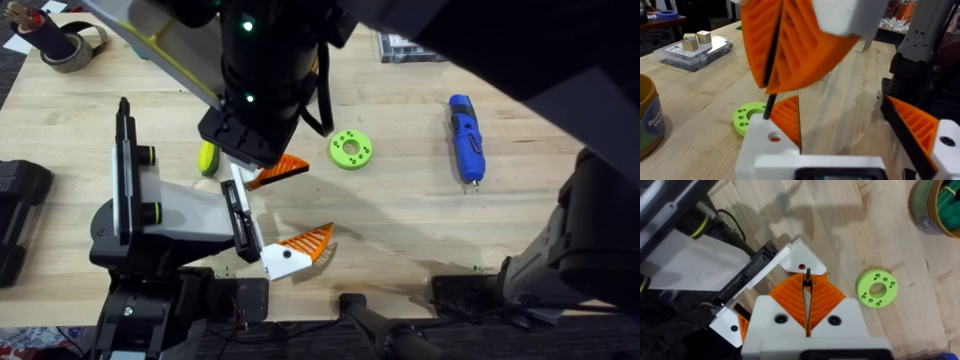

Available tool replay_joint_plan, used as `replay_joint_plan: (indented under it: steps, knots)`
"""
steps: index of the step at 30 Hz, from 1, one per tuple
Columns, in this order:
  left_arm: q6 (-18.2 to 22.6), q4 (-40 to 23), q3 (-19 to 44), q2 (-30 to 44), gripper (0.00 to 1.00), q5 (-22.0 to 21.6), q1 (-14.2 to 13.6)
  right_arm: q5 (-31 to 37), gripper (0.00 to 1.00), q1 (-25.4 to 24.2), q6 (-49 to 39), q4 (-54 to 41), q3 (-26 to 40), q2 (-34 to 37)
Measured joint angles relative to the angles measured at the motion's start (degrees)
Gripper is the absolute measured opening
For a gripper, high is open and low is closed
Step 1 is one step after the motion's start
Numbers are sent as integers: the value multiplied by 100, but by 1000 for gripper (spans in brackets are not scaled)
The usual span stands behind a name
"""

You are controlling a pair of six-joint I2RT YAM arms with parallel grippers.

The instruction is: Pick up the gripper from the table and insert it into the empty holder that is missing its gripper. Then pick up a screw, insert it into the mounting hole, and use the screwdriver to tighten it. Finally, clean up the table by picking up the vegetable and placing it into the bucket.

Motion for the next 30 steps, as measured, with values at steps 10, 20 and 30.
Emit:
replay_joint_plan:
  steps: [10, 20, 30]
  knots:
    - [0, -18, 0, 0, 987, 2, 0, 1, 14, -1, -18, -34, -1, 0]
    - [1, -19, 0, 0, 986, 2, 0, 1, 14, 85, -513, -287, -1, -1]
    - [0, -19, 0, 0, 986, 2, 0, 2, 14, 180, -700, -99, -1, 0]
